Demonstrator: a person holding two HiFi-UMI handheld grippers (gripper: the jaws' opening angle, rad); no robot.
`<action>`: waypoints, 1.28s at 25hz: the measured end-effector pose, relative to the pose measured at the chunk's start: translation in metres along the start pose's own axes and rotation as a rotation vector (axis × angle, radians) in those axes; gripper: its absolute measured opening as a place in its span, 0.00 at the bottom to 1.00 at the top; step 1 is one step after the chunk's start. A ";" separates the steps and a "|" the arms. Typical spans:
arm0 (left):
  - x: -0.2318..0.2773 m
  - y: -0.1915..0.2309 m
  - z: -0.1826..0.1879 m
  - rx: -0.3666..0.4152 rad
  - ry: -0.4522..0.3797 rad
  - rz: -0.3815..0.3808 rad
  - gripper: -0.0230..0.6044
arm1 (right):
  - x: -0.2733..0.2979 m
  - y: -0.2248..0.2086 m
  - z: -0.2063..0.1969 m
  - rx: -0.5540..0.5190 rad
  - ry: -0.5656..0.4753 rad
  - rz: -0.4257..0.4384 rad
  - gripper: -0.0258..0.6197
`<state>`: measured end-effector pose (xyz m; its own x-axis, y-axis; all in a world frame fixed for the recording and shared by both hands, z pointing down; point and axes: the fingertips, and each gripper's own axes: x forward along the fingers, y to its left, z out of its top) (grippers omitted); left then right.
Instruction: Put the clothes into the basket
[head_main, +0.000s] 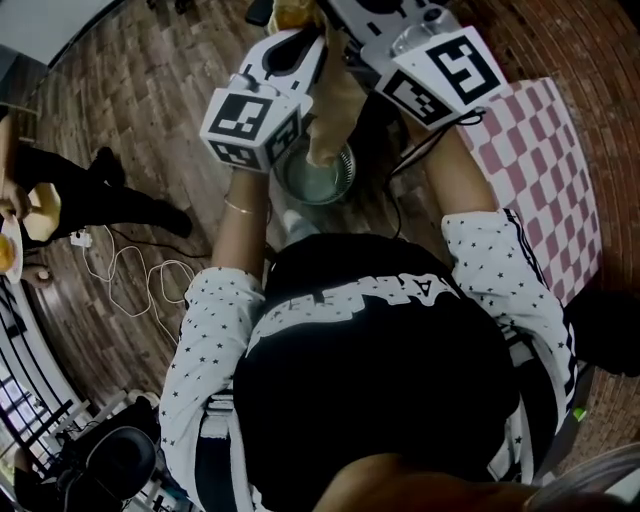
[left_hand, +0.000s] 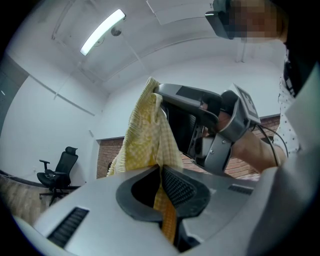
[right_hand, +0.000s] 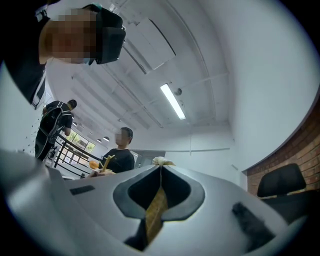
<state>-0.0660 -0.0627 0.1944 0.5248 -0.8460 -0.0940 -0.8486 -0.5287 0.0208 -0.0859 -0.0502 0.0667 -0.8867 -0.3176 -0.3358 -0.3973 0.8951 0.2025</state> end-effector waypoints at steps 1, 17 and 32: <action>-0.002 -0.002 -0.001 -0.001 0.001 0.000 0.08 | -0.002 0.002 0.000 0.008 -0.001 0.005 0.09; -0.030 -0.016 -0.027 -0.030 0.015 0.000 0.08 | -0.017 0.030 -0.022 0.075 0.027 0.064 0.09; -0.051 -0.025 0.003 0.002 -0.036 0.039 0.08 | -0.014 0.060 0.012 0.050 -0.020 0.148 0.09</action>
<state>-0.0722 -0.0063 0.1962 0.4890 -0.8627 -0.1286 -0.8683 -0.4955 0.0227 -0.0940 0.0115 0.0728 -0.9298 -0.1752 -0.3236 -0.2497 0.9463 0.2053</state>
